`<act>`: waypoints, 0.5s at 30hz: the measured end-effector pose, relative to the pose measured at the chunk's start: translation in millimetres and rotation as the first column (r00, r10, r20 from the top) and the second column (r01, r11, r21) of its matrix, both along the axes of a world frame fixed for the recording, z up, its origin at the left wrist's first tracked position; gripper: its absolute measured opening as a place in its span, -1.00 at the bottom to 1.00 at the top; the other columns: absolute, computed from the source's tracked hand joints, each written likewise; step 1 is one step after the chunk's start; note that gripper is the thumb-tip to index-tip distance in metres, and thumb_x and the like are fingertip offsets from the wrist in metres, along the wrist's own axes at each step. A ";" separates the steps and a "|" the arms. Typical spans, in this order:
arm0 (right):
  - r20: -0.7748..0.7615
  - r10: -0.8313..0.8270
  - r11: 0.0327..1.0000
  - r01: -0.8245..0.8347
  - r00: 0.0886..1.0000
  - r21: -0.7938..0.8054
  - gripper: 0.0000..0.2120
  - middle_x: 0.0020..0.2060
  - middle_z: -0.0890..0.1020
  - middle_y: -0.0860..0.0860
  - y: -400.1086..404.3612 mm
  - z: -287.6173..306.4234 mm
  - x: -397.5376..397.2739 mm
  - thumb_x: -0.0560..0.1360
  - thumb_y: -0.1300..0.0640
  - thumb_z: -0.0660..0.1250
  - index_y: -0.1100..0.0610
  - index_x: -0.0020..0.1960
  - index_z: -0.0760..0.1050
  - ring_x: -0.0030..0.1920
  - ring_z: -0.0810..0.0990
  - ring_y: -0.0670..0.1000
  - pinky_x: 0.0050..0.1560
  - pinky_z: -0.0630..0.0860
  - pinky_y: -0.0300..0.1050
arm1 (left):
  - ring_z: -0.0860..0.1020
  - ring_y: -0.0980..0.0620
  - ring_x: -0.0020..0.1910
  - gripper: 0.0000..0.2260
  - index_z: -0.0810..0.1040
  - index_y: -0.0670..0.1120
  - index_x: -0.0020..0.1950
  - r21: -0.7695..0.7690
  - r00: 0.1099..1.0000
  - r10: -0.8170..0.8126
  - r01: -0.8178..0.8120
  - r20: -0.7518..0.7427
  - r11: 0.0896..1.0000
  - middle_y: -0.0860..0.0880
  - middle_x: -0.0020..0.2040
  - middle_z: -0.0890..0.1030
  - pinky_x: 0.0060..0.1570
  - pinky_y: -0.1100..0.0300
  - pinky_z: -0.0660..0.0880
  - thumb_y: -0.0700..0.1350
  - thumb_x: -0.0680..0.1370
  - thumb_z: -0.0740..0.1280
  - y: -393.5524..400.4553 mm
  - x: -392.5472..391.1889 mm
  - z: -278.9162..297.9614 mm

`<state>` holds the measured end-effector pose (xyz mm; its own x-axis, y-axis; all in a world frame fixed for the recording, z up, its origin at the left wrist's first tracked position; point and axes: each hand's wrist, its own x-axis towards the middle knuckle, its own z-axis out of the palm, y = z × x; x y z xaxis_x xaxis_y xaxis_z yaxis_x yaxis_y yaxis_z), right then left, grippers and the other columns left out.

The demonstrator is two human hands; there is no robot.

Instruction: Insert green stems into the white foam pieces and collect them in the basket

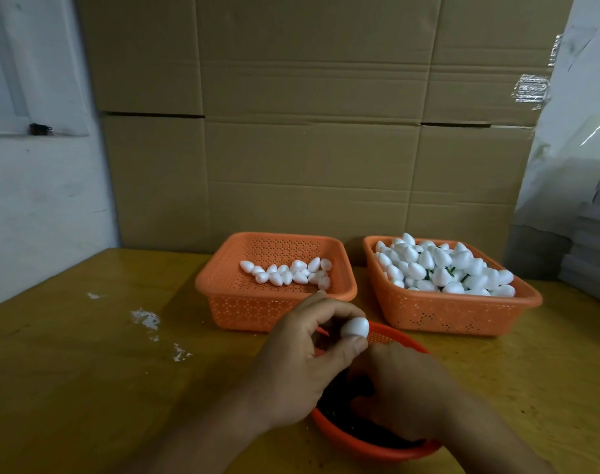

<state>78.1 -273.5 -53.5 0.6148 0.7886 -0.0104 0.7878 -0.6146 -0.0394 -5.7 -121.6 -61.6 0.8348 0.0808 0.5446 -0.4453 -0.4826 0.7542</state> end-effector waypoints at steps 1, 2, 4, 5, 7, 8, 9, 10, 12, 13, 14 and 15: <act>0.002 0.003 1.000 -0.003 1.000 -0.002 -0.72 0.01 0.64 -0.09 0.1 0.2 -0.1 0.48 -0.15 0.32 -0.06 0.13 0.57 0.04 0.61 0.02 0.03 0.57 -0.03 | 0.61 0.01 0.08 -0.81 0.62 0.07 0.17 -0.061 1.000 -0.006 0.004 -0.023 0.998 0.05 0.04 0.63 0.09 0.07 0.56 -0.01 0.56 0.39 0.0 0.8 -0.3; 0.004 0.012 1.000 -0.012 1.000 0.000 -0.71 -0.03 0.65 -0.09 0.0 0.4 0.1 0.47 -0.16 0.32 -0.07 0.12 0.58 0.02 0.62 0.02 0.00 0.57 -0.05 | 0.63 0.03 0.03 -0.78 0.62 0.09 0.21 -0.131 0.999 -0.016 0.010 -0.049 0.991 0.04 0.03 0.65 0.03 0.11 0.58 -0.03 0.57 0.37 0.0 1.3 -0.1; -0.002 0.034 0.999 -0.034 0.999 0.002 -0.69 -0.08 0.64 -0.09 -0.6 0.8 -0.5 0.43 -0.18 0.34 -0.10 0.11 0.57 -0.02 0.61 0.02 -0.05 0.56 -0.07 | 0.66 0.03 -0.07 -0.75 0.61 0.13 0.25 -0.266 0.996 -0.039 0.015 -0.084 0.964 -0.01 -0.01 0.67 -0.06 0.16 0.58 -0.07 0.59 0.33 0.0 2.1 0.6; -0.009 0.042 0.999 -0.042 0.999 0.001 -0.67 -0.07 0.64 -0.09 -0.7 1.0 -1.4 0.42 -0.19 0.34 -0.11 0.13 0.57 -0.02 0.61 0.01 -0.06 0.56 -0.07 | 0.66 0.00 -0.10 -0.76 0.61 0.12 0.24 -0.326 0.994 -0.054 0.018 -0.099 0.945 -0.05 -0.03 0.67 -0.08 0.17 0.57 -0.10 0.61 0.32 0.0 2.3 1.4; -0.021 0.051 0.999 -0.051 0.998 0.000 -0.65 -0.01 0.64 -0.11 -0.1 0.5 -1.9 0.43 -0.15 0.37 -0.14 0.20 0.55 0.03 0.61 0.01 -0.02 0.57 -0.05 | 0.64 -0.03 -0.13 -0.77 0.62 0.04 0.23 -0.455 0.985 -0.112 0.040 -0.132 0.890 -0.11 -0.05 0.67 -0.11 0.16 0.57 -0.18 0.65 0.28 0.7 2.2 3.7; -0.027 0.052 0.999 -0.052 0.998 0.007 -0.65 0.02 0.64 -0.11 0.2 0.0 -1.6 0.44 -0.12 0.37 -0.16 0.22 0.55 0.05 0.60 0.01 0.00 0.57 -0.05 | 0.63 -0.05 -0.14 -0.78 0.61 -0.03 0.23 -0.521 0.979 -0.146 0.050 -0.144 0.852 -0.15 -0.05 0.67 -0.14 0.16 0.56 -0.19 0.65 0.27 1.1 2.0 5.0; -0.036 0.052 0.999 -0.051 0.998 0.017 -0.66 0.03 0.64 -0.11 0.3 -0.7 -1.2 0.44 -0.09 0.37 -0.17 0.21 0.55 0.06 0.60 0.02 0.00 0.57 -0.06 | 0.63 -0.06 -0.16 -0.79 0.60 -0.10 0.23 -0.579 0.972 -0.176 0.055 -0.155 0.814 -0.19 -0.06 0.66 -0.16 0.16 0.56 -0.20 0.64 0.26 1.7 1.9 6.3; -0.044 0.053 0.998 -0.052 0.998 0.033 -0.69 0.02 0.65 -0.11 0.1 -1.5 -0.5 0.45 -0.07 0.37 -0.17 0.19 0.56 0.05 0.61 0.02 -0.01 0.57 -0.07 | 0.62 -0.07 -0.17 -0.80 0.58 -0.16 0.22 -0.627 0.965 -0.203 0.057 -0.164 0.777 -0.21 -0.07 0.66 -0.19 0.17 0.56 -0.21 0.64 0.25 2.3 1.5 7.5; -0.064 0.059 0.996 -0.054 0.996 0.068 -0.73 -0.02 0.66 -0.11 -1.1 -2.0 0.1 0.45 -0.02 0.36 -0.15 0.15 0.59 0.01 0.61 -0.01 -0.03 0.58 -0.06 | 0.61 -0.07 -0.19 -0.82 0.56 -0.24 0.16 -0.696 0.952 -0.251 0.062 -0.173 0.716 -0.22 -0.10 0.65 -0.22 0.18 0.56 -0.20 0.64 0.24 3.5 1.1 9.8; -0.077 0.060 0.995 -0.053 0.995 0.088 -0.75 -0.05 0.66 -0.12 -2.1 -1.9 0.4 0.45 0.00 0.36 -0.14 0.12 0.60 -0.03 0.61 -0.04 -0.04 0.59 -0.05 | 0.61 -0.06 -0.20 -0.82 0.56 -0.25 0.12 -0.719 0.947 -0.269 0.064 -0.174 0.692 -0.21 -0.11 0.64 -0.23 0.19 0.56 -0.18 0.63 0.25 4.0 1.1 10.6; -0.088 0.059 0.993 -0.049 0.994 0.111 -0.78 -0.09 0.66 -0.12 -3.3 -1.7 0.6 0.45 0.03 0.36 -0.11 0.08 0.62 -0.08 0.61 -0.06 -0.06 0.58 -0.06 | 0.61 -0.05 -0.21 -0.82 0.56 -0.25 0.09 -0.737 0.943 -0.283 0.066 -0.174 0.672 -0.21 -0.12 0.64 -0.24 0.19 0.56 -0.16 0.61 0.27 4.4 1.1 11.2; -0.091 0.058 0.990 -0.046 0.994 0.130 -0.81 -0.14 0.66 -0.11 -4.3 -1.2 0.6 0.44 0.05 0.36 -0.08 0.03 0.63 -0.13 0.59 -0.07 -0.09 0.57 -0.07 | 0.61 -0.05 -0.22 -0.81 0.57 -0.24 0.07 -0.750 0.940 -0.292 0.065 -0.175 0.659 -0.21 -0.12 0.64 -0.25 0.19 0.55 -0.14 0.59 0.28 4.7 1.1 11.7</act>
